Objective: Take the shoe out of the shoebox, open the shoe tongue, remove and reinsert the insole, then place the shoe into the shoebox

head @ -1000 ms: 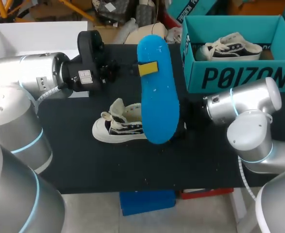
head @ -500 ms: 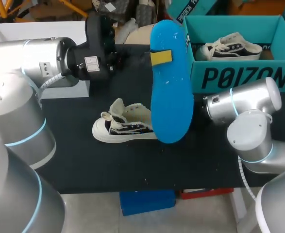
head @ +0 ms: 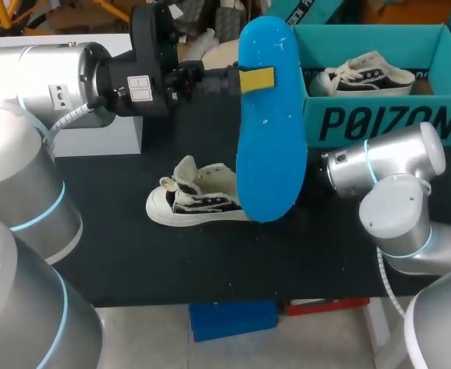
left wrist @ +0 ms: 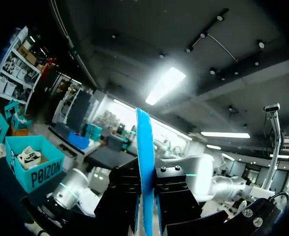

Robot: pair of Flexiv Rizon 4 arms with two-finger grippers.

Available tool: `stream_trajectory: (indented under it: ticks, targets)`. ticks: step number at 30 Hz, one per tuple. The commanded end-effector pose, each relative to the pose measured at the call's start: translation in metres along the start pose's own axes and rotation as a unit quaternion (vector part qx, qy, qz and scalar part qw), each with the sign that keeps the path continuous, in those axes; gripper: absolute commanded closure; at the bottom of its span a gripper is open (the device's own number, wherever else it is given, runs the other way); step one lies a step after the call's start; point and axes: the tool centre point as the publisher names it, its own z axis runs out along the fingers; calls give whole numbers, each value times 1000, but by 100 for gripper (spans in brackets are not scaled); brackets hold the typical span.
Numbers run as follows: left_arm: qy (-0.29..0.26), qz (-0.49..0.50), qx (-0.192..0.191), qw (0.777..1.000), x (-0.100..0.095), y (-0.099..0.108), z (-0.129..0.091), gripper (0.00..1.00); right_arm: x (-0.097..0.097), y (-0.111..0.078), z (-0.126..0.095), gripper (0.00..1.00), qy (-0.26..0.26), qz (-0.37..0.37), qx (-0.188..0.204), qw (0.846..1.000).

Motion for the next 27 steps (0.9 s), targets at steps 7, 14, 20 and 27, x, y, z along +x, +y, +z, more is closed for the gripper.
stream_trajectory:
  ticks: [7,14,20,27]
  targets:
    - [-3,-1,0,1000,3,2,-2,100,-5,-1,-3,0,37,9,119,992]
    - [-3,-1,0,1000,3,2,-2,100,-4,-1,-9,0,50,20,194,980]
    - [-3,-1,0,1000,3,2,-2,100,-2,1,-12,0,56,24,273,960]
    - [-3,-1,0,1000,3,2,-2,100,-1,2,-15,0,31,28,351,935]
